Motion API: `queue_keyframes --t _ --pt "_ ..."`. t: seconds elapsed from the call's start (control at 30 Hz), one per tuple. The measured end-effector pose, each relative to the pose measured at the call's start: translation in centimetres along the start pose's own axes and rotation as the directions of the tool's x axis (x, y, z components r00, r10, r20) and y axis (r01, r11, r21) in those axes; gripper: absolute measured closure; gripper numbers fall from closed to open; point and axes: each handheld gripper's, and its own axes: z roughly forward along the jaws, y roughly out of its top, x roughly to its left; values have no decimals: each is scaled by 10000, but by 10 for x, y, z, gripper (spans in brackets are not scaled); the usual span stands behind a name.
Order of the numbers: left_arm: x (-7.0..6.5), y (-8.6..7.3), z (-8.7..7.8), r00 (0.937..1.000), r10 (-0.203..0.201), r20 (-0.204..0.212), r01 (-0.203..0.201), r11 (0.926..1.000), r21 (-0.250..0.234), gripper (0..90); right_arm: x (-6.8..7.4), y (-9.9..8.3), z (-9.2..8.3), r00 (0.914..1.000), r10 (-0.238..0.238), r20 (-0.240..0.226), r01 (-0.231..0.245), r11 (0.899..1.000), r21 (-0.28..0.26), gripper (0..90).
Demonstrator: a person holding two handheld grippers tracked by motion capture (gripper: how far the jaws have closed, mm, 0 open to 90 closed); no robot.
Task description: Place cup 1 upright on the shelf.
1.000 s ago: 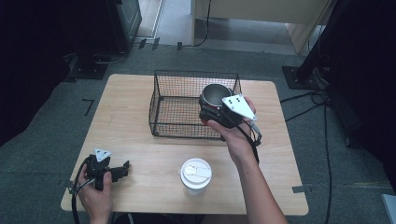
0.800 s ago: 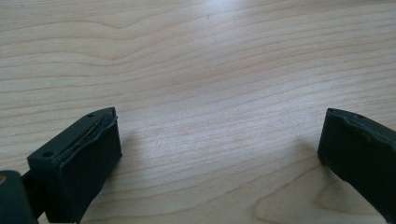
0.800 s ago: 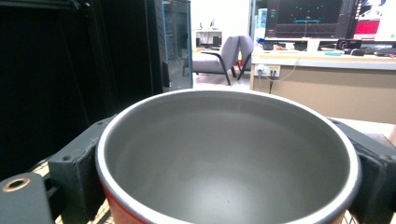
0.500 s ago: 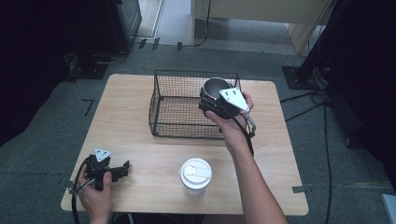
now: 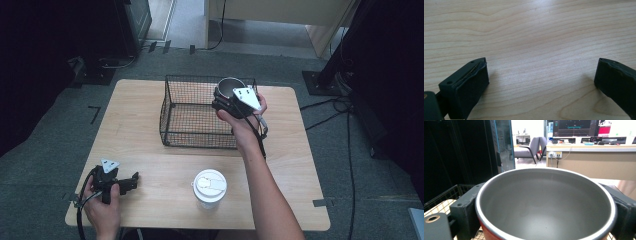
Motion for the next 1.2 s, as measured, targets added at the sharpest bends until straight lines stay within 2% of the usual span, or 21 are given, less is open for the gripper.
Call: queue_keyframes --t 0.13,0.4,0.63,1.03,1.2 --pt "0 0 0 10000 0 -1 0 10000 -1 0 -1 -3 8 9999 -57 136 57 10000 63 68" --pt "0 0 0 10000 5 -4 -5 10000 1 0 -5 -16 31 9986 -354 382 333 9979 556 68" --pt "0 0 0 10000 34 -9 -34 10000 25 0 -6 -25 43 9984 -224 521 181 9964 827 67" --pt "0 0 0 10000 33 -9 -33 10000 27 0 -4 -41 57 9986 -441 295 391 9874 1534 67" --pt "0 0 0 10000 33 -9 -33 10000 25 0 -3 -47 61 9992 -305 244 254 9824 1851 67"
